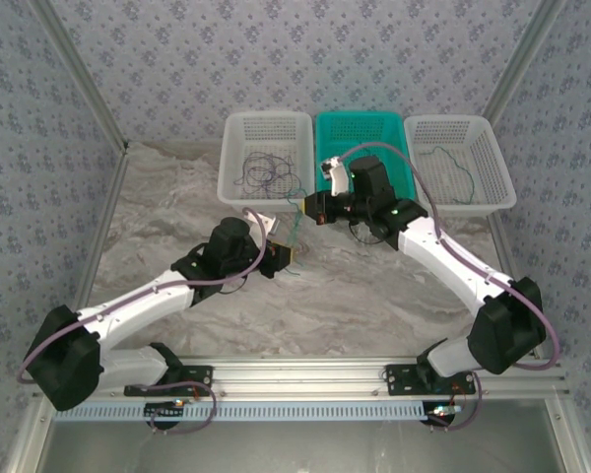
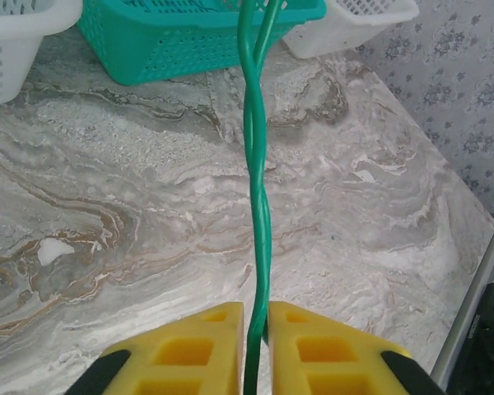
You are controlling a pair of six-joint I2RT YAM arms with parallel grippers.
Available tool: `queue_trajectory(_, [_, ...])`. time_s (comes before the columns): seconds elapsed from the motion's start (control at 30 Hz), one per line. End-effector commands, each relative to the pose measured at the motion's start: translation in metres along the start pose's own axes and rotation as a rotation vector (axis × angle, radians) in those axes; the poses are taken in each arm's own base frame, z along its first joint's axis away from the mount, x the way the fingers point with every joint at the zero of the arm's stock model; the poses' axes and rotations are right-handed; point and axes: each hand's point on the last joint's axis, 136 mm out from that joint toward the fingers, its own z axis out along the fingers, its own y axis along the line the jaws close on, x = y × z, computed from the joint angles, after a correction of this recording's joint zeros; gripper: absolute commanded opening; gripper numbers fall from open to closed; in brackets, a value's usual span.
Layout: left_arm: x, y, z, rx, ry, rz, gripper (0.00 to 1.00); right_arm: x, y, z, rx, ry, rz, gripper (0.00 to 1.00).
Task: Untangle the cables
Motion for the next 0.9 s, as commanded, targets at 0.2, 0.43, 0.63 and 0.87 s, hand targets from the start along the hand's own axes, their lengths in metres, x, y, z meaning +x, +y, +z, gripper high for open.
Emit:
queue_trajectory(0.2, [-0.018, -0.008, -0.021, -0.014, -0.070, 0.046, 0.00, -0.009, -0.027, -0.020, 0.130, -0.024, -0.052, 0.00])
queue_trajectory(0.43, [-0.048, 0.040, -0.094, -0.364, -0.173, 0.033, 0.00, 0.020, -0.127, -0.038, 0.546, 0.003, -0.114, 0.00])
queue_trajectory(0.63, [-0.060, 0.077, -0.173, -0.525, -0.287, -0.084, 0.00, 0.026, -0.153, -0.048, 0.514, -0.083, 0.079, 0.00])
queue_trajectory(0.87, [-0.056, 0.040, -0.124, -0.188, -0.250, -0.098, 0.03, -0.010, -0.107, -0.044, 0.343, -0.146, 0.052, 0.00])
